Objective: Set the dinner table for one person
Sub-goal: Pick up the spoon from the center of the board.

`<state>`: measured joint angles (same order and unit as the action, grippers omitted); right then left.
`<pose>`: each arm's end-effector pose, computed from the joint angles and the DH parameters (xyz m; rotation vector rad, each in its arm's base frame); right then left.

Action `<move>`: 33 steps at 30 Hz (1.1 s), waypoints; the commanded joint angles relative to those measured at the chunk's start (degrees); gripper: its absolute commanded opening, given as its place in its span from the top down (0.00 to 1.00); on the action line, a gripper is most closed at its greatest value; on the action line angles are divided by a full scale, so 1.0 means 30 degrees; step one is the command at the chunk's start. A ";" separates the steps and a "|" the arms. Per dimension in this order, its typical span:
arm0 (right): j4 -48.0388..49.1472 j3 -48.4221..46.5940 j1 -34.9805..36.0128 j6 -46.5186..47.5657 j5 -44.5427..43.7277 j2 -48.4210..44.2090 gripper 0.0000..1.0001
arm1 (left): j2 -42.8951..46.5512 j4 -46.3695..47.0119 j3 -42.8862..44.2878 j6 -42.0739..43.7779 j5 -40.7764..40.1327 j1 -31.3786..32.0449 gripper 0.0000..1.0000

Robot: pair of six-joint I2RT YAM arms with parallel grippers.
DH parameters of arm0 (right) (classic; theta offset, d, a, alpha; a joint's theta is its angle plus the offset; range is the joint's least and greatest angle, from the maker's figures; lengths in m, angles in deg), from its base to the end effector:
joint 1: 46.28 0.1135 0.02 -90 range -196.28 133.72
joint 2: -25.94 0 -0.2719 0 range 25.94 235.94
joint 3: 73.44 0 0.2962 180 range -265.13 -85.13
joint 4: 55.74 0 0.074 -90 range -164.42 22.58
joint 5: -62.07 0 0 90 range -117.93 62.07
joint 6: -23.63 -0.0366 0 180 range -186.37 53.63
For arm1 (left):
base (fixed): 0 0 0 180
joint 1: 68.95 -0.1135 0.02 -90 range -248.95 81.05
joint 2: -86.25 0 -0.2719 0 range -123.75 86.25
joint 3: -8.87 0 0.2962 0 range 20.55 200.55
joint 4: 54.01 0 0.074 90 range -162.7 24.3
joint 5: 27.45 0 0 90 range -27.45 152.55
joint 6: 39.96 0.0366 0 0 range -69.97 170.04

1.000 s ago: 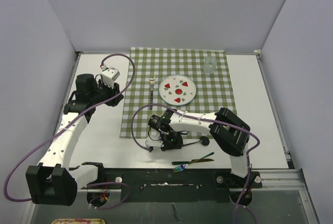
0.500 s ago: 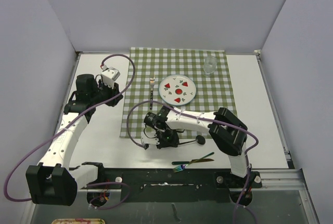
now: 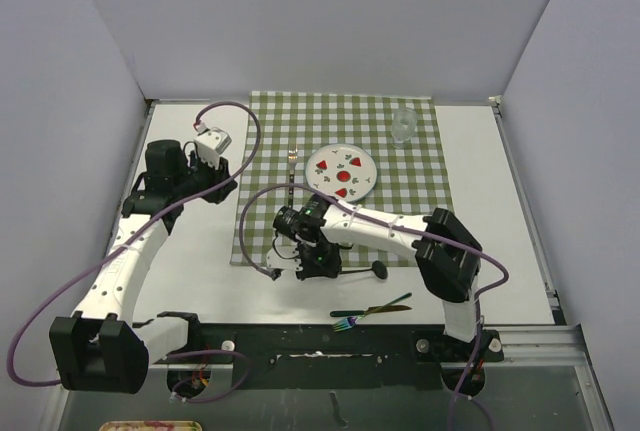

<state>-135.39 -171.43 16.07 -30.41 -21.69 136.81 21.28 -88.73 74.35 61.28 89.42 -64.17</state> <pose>0.1824 0.3568 0.1913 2.3202 -2.0108 -0.1475 0.2870 -0.0406 0.3025 0.5583 2.0526 -0.4404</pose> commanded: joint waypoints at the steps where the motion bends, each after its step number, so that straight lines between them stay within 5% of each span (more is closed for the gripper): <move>1: -0.0901 -0.1116 -0.0157 -0.0130 -0.0116 -0.2138 1.00 | -0.0262 -0.0007 0.1300 0.0207 0.0492 -0.0068 0.76; 14: 0.0767 -0.1787 -0.3826 -0.0010 -0.1566 -0.5482 1.00 | -0.1253 -0.0605 0.2626 0.0178 0.0383 -0.0096 0.76; 21: 0.6804 0.0659 -0.6972 -0.0871 -0.2085 -0.8789 1.00 | -0.0988 0.0178 0.2365 0.0007 -0.0402 -0.0098 0.76; 33: 1.5204 0.3345 -1.2199 -0.7345 -0.0769 -1.0113 1.00 | -0.1451 0.2185 0.1615 -0.0782 -0.1797 -0.0215 0.76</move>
<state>-102.97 -163.32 -18.73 -43.45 -25.75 108.22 17.61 -87.59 79.03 60.30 84.77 -64.41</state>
